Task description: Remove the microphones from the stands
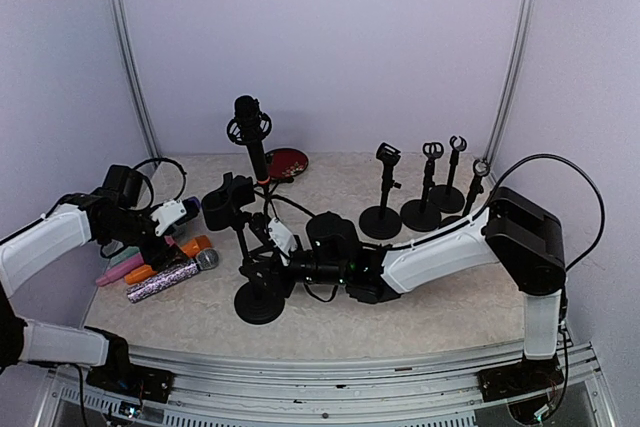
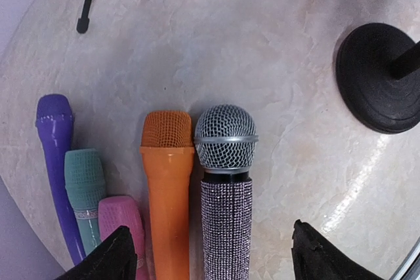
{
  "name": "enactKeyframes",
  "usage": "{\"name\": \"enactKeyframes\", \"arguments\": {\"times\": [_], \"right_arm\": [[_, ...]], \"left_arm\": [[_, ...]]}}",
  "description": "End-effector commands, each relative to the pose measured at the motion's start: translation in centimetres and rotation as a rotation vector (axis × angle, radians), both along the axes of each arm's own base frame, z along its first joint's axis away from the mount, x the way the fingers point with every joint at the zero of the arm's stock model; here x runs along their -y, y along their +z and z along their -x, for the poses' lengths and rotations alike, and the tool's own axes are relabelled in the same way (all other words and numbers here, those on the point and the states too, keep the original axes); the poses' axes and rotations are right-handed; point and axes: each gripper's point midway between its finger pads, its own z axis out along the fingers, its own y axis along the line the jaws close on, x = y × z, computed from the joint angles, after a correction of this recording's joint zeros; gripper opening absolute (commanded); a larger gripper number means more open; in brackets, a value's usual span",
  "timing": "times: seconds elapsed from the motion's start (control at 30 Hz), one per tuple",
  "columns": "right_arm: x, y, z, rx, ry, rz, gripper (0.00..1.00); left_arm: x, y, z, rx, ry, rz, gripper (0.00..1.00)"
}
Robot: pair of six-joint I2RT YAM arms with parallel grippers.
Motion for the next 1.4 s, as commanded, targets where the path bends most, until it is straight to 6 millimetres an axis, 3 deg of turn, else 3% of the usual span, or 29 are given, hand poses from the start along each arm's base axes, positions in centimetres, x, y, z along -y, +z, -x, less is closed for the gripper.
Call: {"name": "enactKeyframes", "arguments": {"times": [0.0, 0.2, 0.3, 0.37, 0.53, 0.67, 0.9, 1.2, 1.37], "right_arm": [[-0.6, -0.3, -0.6, 0.020, -0.041, -0.006, 0.37], [-0.2, -0.6, -0.8, 0.029, -0.059, 0.003, 0.12], [0.1, 0.5, -1.0, 0.044, -0.073, -0.008, 0.00], [0.3, 1.8, -1.3, 0.051, -0.087, -0.024, 0.00], [1.4, 7.1, -3.4, -0.002, -0.127, -0.120, 0.00], [2.0, 11.1, -5.2, -0.063, -0.159, -0.180, 0.00], [0.9, 16.2, -6.4, -0.193, -0.177, -0.244, 0.00], [0.9, 19.6, -6.0, -0.313, -0.192, -0.316, 0.00], [1.1, 20.6, -5.5, -0.332, -0.173, -0.328, 0.00]], "left_arm": [[1.8, 2.6, 1.6, -0.017, -0.065, 0.095, 0.82], [2.8, 4.2, 2.4, 0.004, -0.111, 0.147, 0.83], [3.2, 4.6, 2.9, 0.012, -0.136, 0.169, 0.82], [3.3, 5.0, 3.2, 0.035, -0.156, 0.168, 0.82], [3.5, 7.4, 4.1, 0.184, -0.258, 0.129, 0.82], [5.2, 9.8, 6.0, 0.372, -0.423, 0.063, 0.81], [8.4, 10.1, 8.9, 0.616, -0.684, -0.098, 0.79], [10.3, 8.4, 8.3, 0.727, -0.817, -0.231, 0.78], [10.7, 8.8, 7.3, 0.793, -0.807, -0.250, 0.74]]}}
